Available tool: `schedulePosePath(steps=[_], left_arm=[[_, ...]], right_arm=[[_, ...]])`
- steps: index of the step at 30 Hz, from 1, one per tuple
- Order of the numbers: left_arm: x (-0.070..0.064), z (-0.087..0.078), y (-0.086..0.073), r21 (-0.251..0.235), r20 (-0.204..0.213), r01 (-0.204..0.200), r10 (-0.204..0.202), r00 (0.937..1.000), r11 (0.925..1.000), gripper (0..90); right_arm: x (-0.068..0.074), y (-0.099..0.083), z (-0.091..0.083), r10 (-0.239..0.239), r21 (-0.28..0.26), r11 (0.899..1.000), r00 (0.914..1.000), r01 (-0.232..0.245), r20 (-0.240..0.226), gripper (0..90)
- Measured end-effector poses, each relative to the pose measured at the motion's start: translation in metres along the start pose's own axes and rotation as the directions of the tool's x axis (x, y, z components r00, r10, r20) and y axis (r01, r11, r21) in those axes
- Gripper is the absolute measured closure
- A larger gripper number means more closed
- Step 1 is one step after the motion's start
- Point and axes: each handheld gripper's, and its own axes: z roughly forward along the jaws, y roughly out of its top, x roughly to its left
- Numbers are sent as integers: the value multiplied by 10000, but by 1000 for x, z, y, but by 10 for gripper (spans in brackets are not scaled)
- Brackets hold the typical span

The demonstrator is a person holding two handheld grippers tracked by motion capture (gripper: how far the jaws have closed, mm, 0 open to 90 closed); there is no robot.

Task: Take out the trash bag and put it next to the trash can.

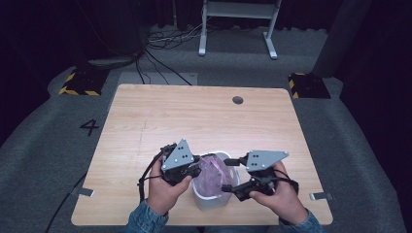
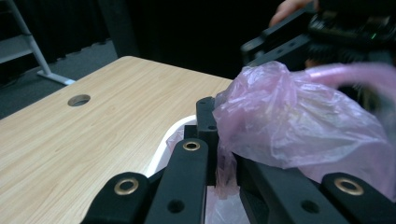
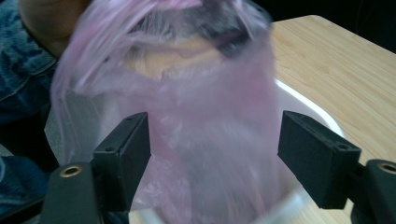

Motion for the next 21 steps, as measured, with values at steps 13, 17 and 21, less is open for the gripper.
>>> schedulePosePath(steps=[13,17,21], left_arm=[[-6,2,-1,-15,-136,-280,280,9995,9996,754],[-3,-11,-6,-477,-769,205,-241,9967,9987,458],[0,-28,-14,-886,-797,593,-664,9946,9943,318]], right_arm=[[-19,9,32,1,879,9961,9978,57,-667,822],[-19,9,30,85,865,9962,9991,-48,-423,880],[-20,7,27,459,557,9974,9988,-450,-150,886]])
